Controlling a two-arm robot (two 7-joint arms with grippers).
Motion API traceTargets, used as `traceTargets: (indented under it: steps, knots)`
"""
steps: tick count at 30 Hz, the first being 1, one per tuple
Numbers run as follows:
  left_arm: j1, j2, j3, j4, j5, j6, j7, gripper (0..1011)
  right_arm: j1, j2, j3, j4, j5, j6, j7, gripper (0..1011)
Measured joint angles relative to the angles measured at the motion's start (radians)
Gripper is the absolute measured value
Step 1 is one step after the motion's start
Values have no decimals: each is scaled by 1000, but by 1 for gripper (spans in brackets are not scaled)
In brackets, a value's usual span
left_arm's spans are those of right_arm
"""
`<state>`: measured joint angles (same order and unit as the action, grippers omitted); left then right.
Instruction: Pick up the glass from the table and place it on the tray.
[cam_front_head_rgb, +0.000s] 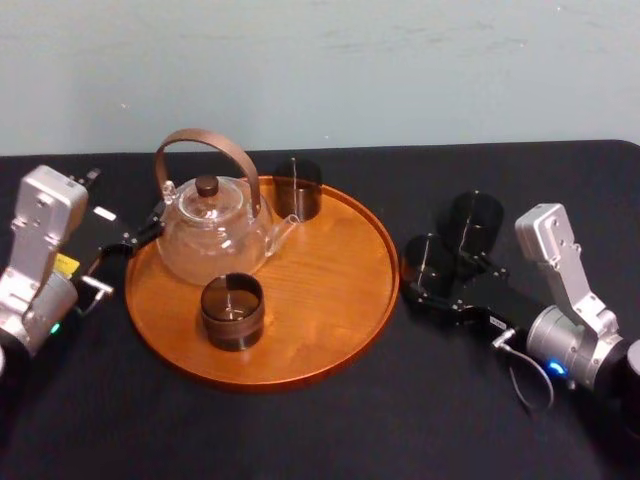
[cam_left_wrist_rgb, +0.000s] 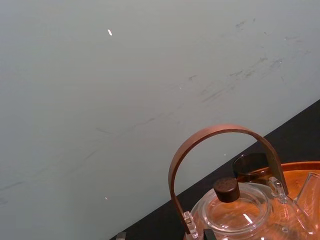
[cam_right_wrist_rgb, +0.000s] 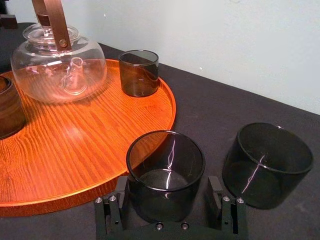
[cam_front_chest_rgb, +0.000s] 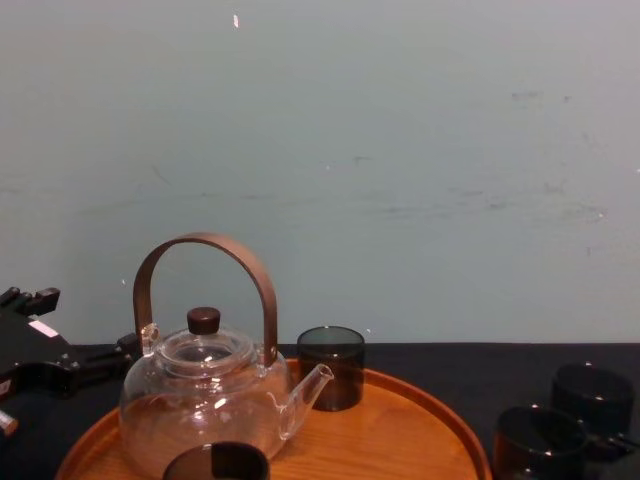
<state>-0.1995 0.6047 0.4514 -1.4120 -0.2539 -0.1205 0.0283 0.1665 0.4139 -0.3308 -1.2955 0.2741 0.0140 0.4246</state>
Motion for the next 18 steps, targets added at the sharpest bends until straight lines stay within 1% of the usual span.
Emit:
traceTargets:
  steps: [6, 8, 13, 18]
  knots:
    - [0, 0, 0, 0, 0, 0, 0, 1001, 18, -4, -5, 6, -5, 21, 8, 1002]
    - [0, 0, 0, 0, 0, 0, 0, 1001, 24, -4, -8, 6, -8, 37, 9, 1002]
    - [0, 0, 0, 0, 0, 0, 0, 1002, 35, -3, -13, -3, -8, 69, 11, 1002]
    - [0, 0, 0, 0, 0, 0, 0, 1001, 42, -1, -16, -9, -9, 87, 11, 1002]
